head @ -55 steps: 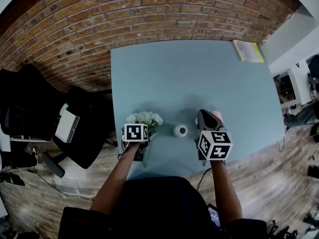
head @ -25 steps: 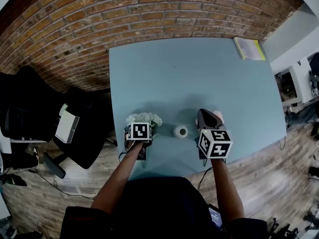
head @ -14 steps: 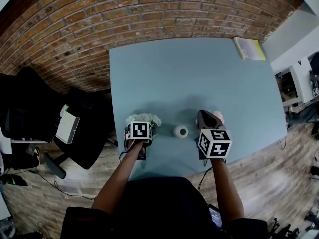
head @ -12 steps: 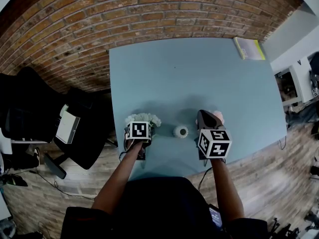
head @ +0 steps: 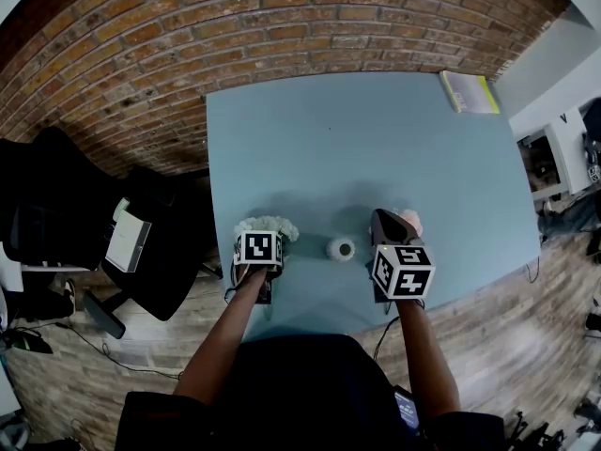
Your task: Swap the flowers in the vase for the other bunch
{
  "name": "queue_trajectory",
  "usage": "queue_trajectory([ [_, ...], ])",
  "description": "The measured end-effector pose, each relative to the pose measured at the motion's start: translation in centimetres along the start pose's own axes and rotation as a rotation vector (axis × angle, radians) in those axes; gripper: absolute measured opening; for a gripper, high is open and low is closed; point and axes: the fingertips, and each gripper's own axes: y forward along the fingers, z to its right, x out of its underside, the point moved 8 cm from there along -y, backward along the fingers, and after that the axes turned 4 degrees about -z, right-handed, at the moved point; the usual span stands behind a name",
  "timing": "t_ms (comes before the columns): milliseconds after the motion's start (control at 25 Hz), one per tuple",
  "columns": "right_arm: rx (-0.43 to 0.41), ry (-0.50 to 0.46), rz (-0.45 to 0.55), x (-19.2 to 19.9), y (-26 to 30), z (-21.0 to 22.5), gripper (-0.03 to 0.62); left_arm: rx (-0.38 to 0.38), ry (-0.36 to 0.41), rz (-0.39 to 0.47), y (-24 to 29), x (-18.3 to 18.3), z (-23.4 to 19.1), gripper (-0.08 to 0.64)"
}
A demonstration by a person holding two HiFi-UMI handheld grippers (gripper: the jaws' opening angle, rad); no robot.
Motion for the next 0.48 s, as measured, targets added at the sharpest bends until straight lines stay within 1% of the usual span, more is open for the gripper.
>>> queue_trajectory([
  [320, -0.006, 0.006, -0.003, 0.04, 0.10, 0.02, 0.014, -0.008, 0.004, -0.007, -0.17, 0.15, -0.07, 0.275],
  [480, -0.007, 0.005, -0.007, 0.08, 0.14, 0.06, 0.014, 0.000, 0.003, -0.002, -0.20, 0.14, -0.12, 0.253],
])
